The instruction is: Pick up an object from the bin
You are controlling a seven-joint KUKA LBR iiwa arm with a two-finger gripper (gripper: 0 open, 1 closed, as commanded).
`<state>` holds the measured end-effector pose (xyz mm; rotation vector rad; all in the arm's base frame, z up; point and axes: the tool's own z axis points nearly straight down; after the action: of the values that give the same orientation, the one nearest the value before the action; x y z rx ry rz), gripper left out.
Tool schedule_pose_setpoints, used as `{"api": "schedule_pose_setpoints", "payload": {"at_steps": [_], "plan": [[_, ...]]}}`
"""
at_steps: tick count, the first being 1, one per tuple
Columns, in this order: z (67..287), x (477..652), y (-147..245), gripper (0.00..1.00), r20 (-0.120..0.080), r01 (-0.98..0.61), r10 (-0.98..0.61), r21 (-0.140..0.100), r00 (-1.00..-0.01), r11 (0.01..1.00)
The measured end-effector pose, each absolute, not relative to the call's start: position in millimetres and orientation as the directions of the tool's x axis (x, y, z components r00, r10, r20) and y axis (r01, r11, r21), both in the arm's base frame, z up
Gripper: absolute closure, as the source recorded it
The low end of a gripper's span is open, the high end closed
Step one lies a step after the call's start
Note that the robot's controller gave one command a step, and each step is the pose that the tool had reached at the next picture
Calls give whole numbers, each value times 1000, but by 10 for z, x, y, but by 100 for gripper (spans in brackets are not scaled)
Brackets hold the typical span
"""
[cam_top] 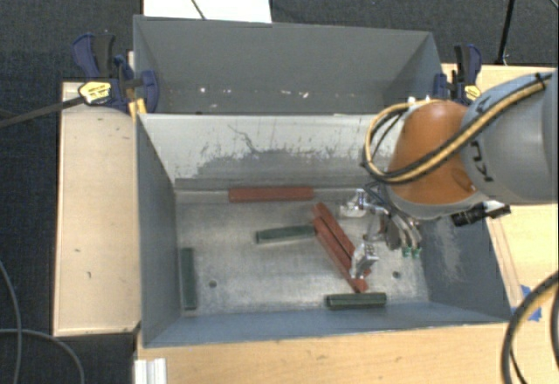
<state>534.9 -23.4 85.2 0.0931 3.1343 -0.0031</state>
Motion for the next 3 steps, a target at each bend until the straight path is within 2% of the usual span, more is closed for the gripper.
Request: {"api": "schedule_pose_setpoints", "payload": {"at_steps": [1,2,3], "plan": [[996,5716,-73,0,-3,141,141,1,-990,990],[822,5830,496,0,-14,240,240,1,-971,971],[760,5516,723,100,-21,294,294,8,-955,956]]}}
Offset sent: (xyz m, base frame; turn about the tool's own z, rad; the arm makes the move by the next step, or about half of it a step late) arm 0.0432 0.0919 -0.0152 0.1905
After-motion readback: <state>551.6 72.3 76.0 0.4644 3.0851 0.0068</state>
